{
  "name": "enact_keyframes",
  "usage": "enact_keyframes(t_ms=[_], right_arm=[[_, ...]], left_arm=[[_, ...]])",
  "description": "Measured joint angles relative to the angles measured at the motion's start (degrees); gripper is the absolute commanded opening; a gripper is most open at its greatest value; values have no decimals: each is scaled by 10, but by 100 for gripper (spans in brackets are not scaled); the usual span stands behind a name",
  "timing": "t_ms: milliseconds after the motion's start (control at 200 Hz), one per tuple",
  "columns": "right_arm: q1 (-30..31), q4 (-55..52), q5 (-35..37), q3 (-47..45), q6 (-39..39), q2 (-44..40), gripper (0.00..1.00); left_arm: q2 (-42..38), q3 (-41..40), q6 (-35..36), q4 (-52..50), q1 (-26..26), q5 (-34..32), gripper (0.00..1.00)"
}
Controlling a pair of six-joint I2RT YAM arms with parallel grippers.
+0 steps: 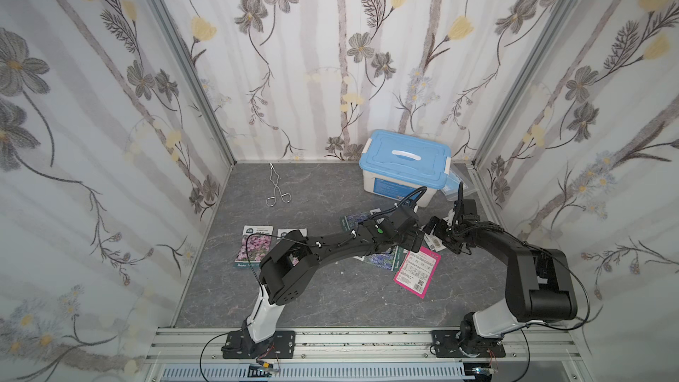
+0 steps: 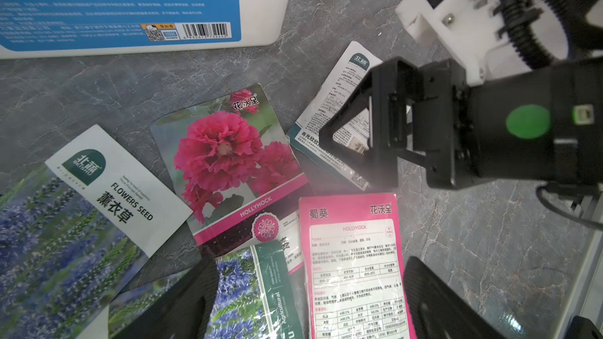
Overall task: Arrange the seed packets in a row
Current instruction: Move the seed packet to the center of the board, then pick up the seed packet from the center of the board.
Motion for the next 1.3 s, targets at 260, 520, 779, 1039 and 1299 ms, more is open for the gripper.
enact_keyframes(t_ms=[260,520,779,1039,1299], right_arm=[[-42,-8,-3,-13,2,-141,100],[-154,-13,-14,9,-20,-120,100],[-188,8,-33,31,-26,-21,99],[-188,35,-52,-6,-16,-1,99],[-181,66,-71,-35,-4,12,99]], left_arm=[[66,44,-1,-3,-3,21,91],[183,207,23,-20,-22,58,91],[302,372,65,-55,-24,72,91],[363,446,88,-72,-6,73,92],[385,454,92,-54,28,84,91]])
